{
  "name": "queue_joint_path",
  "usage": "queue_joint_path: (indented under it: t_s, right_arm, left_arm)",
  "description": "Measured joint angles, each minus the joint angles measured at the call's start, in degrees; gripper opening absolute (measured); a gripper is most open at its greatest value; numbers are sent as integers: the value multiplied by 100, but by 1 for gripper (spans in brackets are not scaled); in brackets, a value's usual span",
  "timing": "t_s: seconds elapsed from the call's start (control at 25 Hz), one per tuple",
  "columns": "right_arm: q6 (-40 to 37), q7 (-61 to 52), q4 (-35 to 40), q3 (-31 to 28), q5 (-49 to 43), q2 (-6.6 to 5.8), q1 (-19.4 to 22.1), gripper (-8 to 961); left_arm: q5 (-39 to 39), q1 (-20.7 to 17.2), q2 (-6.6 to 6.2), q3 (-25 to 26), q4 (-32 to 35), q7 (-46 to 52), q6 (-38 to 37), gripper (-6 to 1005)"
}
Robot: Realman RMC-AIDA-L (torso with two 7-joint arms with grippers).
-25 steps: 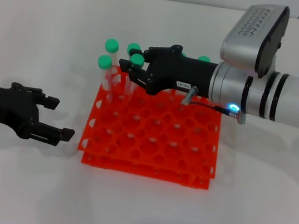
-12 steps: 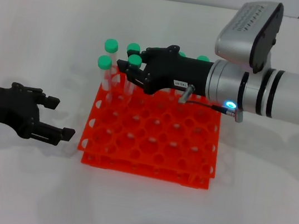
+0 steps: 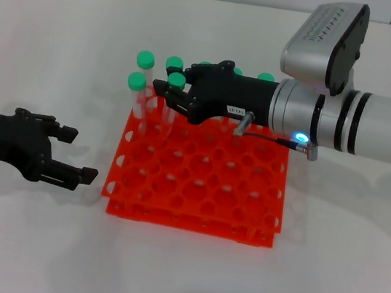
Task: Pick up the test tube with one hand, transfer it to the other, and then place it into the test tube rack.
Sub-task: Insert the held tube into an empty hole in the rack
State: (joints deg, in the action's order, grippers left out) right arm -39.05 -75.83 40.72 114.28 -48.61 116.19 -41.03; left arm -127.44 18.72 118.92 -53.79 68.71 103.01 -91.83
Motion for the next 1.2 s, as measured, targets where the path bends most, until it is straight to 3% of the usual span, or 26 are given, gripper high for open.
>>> queue_joint_path:
  t_s: [1.2]
  right_arm:
    - [-41,0,64,7,-25,0,-3,267]
  left_arm:
    - [1,9,0,0,-87,-56,17,893]
